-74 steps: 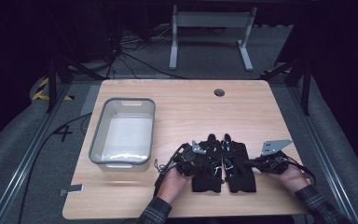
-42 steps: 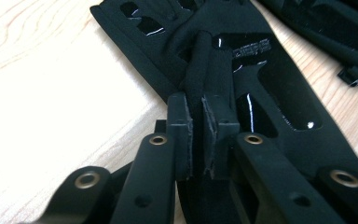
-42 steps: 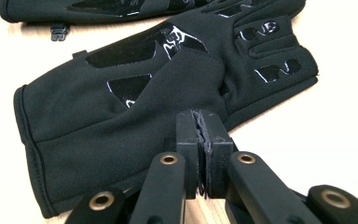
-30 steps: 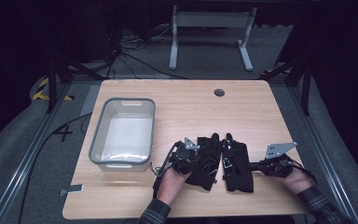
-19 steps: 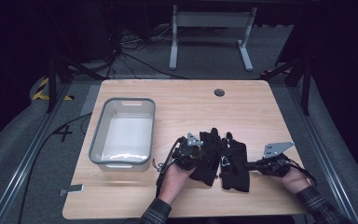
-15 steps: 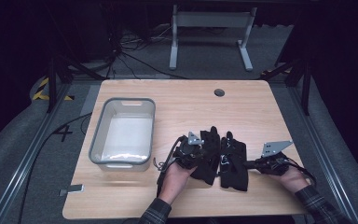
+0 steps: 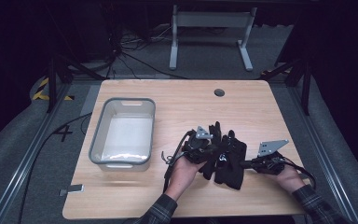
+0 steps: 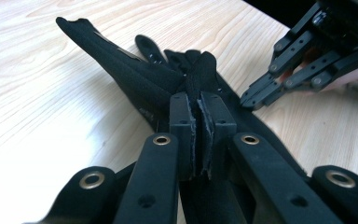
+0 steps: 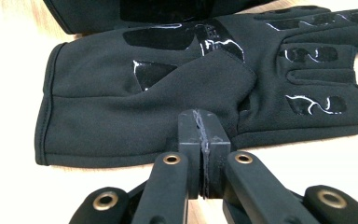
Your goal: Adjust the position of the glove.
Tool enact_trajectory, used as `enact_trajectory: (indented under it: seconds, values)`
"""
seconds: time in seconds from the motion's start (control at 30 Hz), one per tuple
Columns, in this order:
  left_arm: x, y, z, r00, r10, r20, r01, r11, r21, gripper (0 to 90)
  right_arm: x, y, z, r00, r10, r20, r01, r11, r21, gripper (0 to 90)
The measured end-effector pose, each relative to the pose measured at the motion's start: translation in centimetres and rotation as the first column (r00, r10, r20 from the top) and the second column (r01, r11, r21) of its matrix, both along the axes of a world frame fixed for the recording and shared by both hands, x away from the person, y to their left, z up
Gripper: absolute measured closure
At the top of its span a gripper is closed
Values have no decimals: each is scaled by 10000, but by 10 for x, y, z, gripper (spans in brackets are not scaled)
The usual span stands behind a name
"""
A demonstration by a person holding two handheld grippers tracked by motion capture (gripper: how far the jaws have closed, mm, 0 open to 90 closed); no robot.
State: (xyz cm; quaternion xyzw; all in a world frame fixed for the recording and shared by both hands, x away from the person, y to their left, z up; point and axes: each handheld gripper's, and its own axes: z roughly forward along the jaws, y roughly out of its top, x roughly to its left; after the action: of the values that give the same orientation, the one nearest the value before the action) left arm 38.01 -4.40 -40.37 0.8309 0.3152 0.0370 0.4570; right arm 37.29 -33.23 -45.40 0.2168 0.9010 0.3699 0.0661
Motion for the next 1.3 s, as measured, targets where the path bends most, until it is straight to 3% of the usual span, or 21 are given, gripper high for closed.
enact_trajectory:
  seconds: [0.57, 0.77, 0.93, 1.0, 1.1, 1.23, 1.3]
  values:
    - [-2, -36, -2, 9962, -852, -154, 847, 9960, -278, 835, 0, 0, -1, 10000, 3, 40, -3, 10000, 24, 895]
    - [-5, -45, 1, 9916, -1294, -5, 1290, 9892, -691, 814, -1, 0, 0, 10000, 14, 28, -14, 10000, 14, 895]
    - [-5, -42, 6, 9922, -1225, 232, 1239, 9897, -723, 828, -1, -3, 0, 10000, -36, 71, 36, 10000, 19, 895]
    - [-3, -37, 7, 9935, -1092, 309, 1110, 9918, -635, 847, -1, -4, 1, 9999, -67, 89, 67, 10000, 40, 895]
    - [1, -29, 4, 9965, -732, 392, 739, 9971, -184, 868, -2, -9, 3, 9997, -172, 155, 171, 9998, 93, 895]
    - [5, -21, -6, 9989, -443, 171, 439, 9988, 197, 889, -3, -16, 7, 9990, -370, 243, 365, 9991, 214, 895]
    - [7, -18, -15, 9997, -230, 27, 228, 9977, 638, 889, -3, -19, 8, 9986, -447, 281, 439, 9986, 288, 895]
